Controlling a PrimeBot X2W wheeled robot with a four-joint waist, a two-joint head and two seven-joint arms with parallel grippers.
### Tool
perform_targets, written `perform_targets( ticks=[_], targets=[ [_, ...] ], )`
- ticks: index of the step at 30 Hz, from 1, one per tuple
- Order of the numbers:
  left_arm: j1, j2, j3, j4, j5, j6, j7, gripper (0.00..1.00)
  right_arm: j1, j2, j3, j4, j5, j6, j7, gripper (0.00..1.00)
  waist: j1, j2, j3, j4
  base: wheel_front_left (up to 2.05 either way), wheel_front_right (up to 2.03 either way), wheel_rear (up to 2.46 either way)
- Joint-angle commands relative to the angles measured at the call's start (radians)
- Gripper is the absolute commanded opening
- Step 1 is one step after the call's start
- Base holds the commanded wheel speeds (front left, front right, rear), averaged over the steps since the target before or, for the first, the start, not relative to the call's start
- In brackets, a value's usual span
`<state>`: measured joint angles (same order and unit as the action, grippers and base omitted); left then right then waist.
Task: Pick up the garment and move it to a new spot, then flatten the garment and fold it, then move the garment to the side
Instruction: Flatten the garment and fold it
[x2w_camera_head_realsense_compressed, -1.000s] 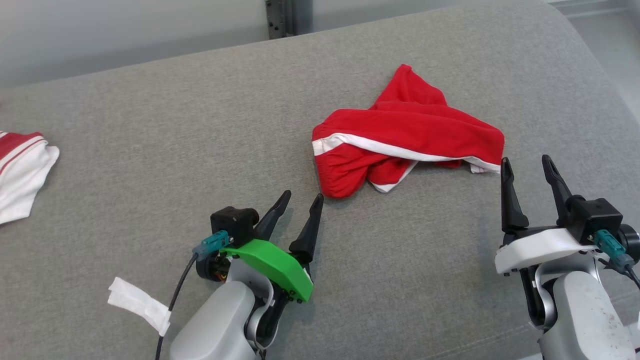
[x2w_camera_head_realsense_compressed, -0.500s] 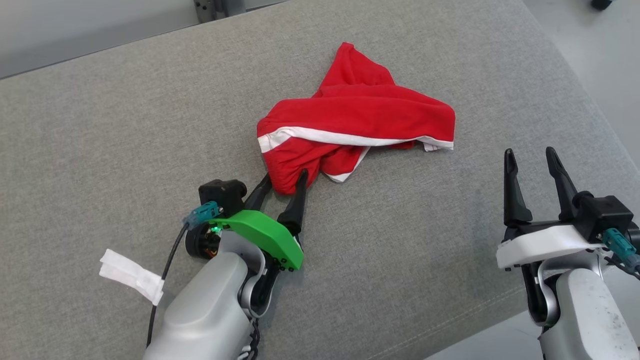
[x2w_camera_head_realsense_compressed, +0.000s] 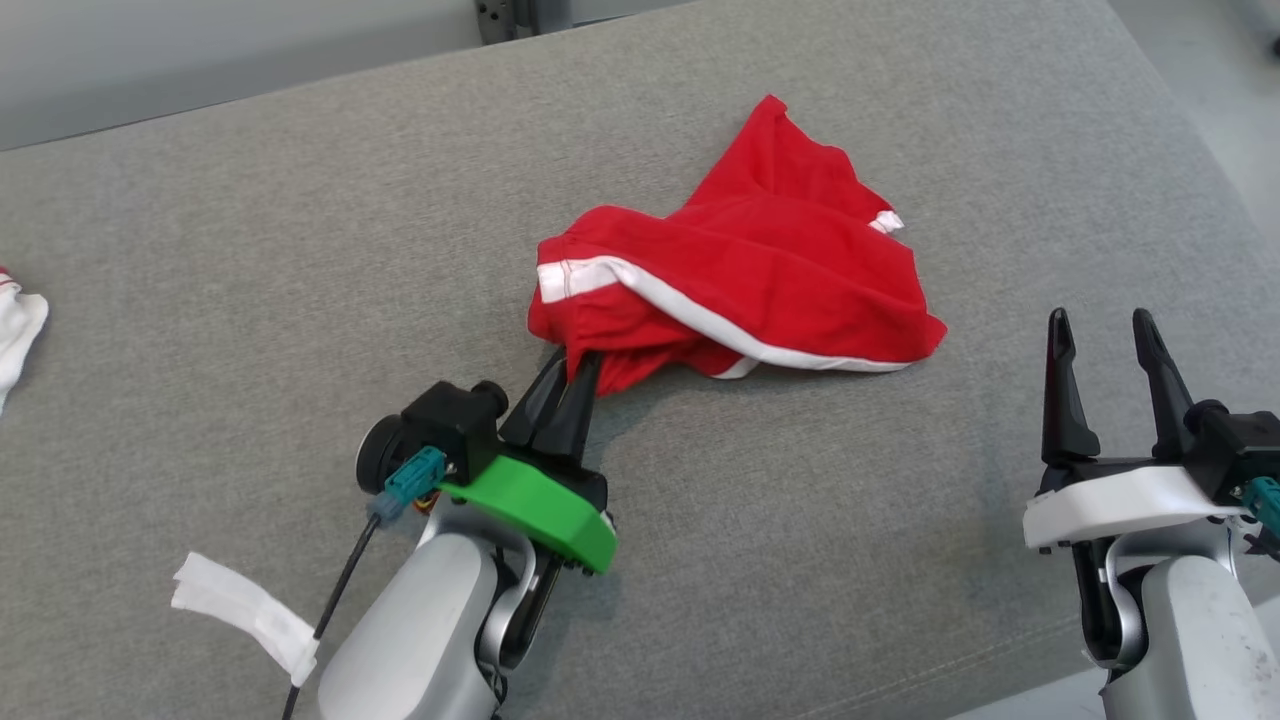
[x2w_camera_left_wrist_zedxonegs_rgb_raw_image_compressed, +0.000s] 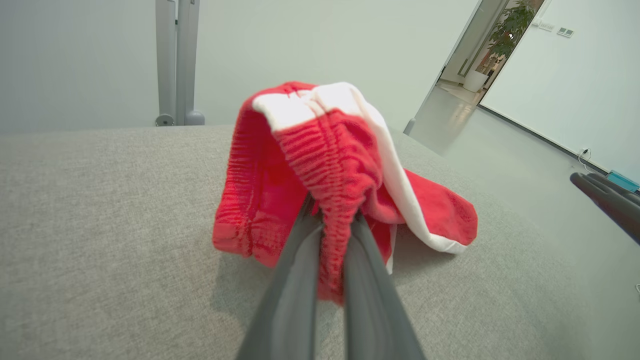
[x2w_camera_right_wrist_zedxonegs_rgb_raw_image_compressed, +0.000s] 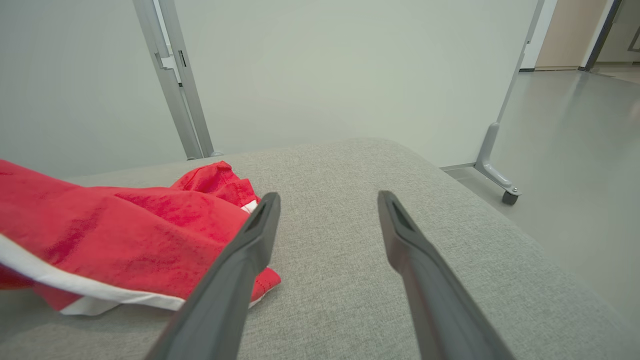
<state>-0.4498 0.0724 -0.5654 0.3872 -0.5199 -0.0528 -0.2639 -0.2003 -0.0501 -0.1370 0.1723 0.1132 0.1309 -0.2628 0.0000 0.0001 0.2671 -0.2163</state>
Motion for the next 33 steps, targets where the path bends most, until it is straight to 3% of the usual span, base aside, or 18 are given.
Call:
perform_targets(
  ticks=[1, 8, 13, 20, 21, 23, 24, 33],
  targets=[
    [0.031, 0.020, 0.004, -0.026, 0.021, -0.001, -0.001, 0.00, 0.019, -0.001, -0.002, 0.002, 0.005, 0.000, -0.003, 1.00, 0.0000, -0.0001, -0.030, 0.057, 0.00, 0.00, 0.00],
    [0.145, 0.103, 0.021, -0.135, 0.067, 0.040, -0.001, 0.00, 0.046, -0.001, -0.003, 0.010, 0.003, 0.000, -0.003, 1.00, 0.0000, -0.0001, -0.051, 0.116, 0.00, 0.00, 0.00],
    [0.232, 0.154, 0.049, -0.203, 0.042, 0.080, 0.011, 0.00, 0.067, -0.001, -0.008, 0.014, -0.007, 0.000, -0.003, 1.00, 0.0000, -0.0001, -0.054, 0.142, 0.00, 0.00, 0.00],
    [0.314, 0.183, 0.097, -0.167, 0.004, 0.113, 0.008, 0.00, 0.092, -0.001, 0.011, 0.019, -0.025, 0.000, -0.003, 1.00, 0.0000, -0.0001, -0.045, 0.152, 0.00, 0.00, 0.00],
    [0.317, 0.181, 0.100, -0.153, -0.001, 0.112, 0.007, 0.07, 0.095, -0.001, 0.013, 0.019, -0.029, 0.000, -0.003, 1.00, 0.0000, -0.0001, -0.043, 0.151, 0.00, 0.00, 0.00],
    [0.322, 0.172, 0.107, -0.125, -0.013, 0.108, 0.007, 0.48, 0.102, -0.001, 0.018, 0.020, -0.033, 0.000, -0.003, 1.00, 0.0000, -0.0001, -0.040, 0.149, 0.00, 0.00, 0.00],
    [0.321, 0.170, 0.112, -0.111, -0.015, 0.105, 0.006, 0.97, 0.105, -0.001, 0.020, 0.020, -0.035, 0.000, -0.003, 1.00, 0.0000, -0.0001, -0.038, 0.147, 0.00, 0.00, 0.00],
    [0.339, 0.149, 0.177, -0.074, -0.007, 0.091, -0.002, 1.00, 0.156, -0.018, 0.131, 0.025, -0.028, 0.000, -0.003, 1.00, 0.0000, -0.0001, -0.041, 0.147, 0.00, 0.00, 0.00]
  ],
)
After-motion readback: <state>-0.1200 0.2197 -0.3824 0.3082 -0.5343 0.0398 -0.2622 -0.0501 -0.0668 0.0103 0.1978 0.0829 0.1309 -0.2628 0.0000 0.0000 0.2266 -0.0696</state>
